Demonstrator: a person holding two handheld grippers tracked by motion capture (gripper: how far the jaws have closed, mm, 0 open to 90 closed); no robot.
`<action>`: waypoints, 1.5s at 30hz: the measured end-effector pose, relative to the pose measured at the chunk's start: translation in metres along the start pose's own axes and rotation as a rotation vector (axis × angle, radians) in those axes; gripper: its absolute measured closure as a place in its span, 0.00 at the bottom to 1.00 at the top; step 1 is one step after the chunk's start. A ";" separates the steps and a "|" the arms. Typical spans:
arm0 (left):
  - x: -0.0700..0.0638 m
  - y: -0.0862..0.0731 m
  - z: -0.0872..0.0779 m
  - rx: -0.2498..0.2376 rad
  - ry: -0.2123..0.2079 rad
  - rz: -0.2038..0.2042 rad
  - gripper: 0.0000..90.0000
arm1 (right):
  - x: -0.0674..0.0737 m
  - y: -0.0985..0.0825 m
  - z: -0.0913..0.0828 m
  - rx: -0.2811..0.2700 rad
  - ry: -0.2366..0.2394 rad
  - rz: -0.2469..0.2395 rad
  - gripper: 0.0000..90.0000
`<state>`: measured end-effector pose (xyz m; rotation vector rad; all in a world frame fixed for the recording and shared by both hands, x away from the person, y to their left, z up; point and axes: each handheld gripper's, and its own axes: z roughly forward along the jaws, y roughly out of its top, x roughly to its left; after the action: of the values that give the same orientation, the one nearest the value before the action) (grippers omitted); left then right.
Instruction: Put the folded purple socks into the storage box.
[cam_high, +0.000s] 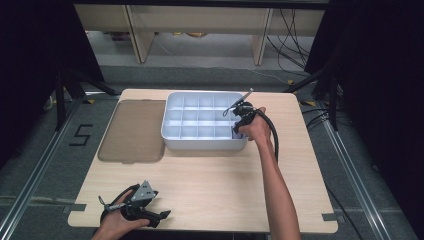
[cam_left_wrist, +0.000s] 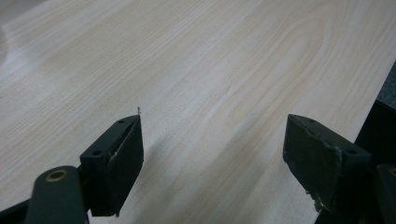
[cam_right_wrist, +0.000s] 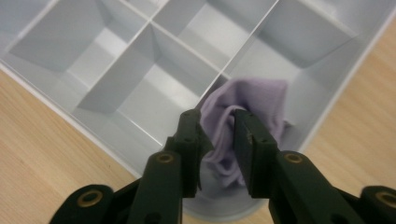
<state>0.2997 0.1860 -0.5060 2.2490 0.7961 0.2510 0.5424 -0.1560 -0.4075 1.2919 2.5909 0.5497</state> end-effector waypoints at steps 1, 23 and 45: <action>0.000 0.000 0.000 -0.003 0.001 -0.001 0.22 | -0.001 0.000 -0.004 -0.016 -0.004 0.002 0.78; -0.002 -0.001 0.002 -0.001 0.004 -0.005 0.22 | -0.017 0.011 0.009 -0.058 -0.024 0.070 1.00; -0.002 -0.001 0.000 0.002 -0.009 -0.003 0.22 | 0.001 0.007 0.049 0.118 -0.035 -0.014 1.00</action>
<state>0.2975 0.1849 -0.5065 2.2494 0.7960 0.2386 0.5631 -0.1395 -0.4493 1.3048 2.6370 0.3727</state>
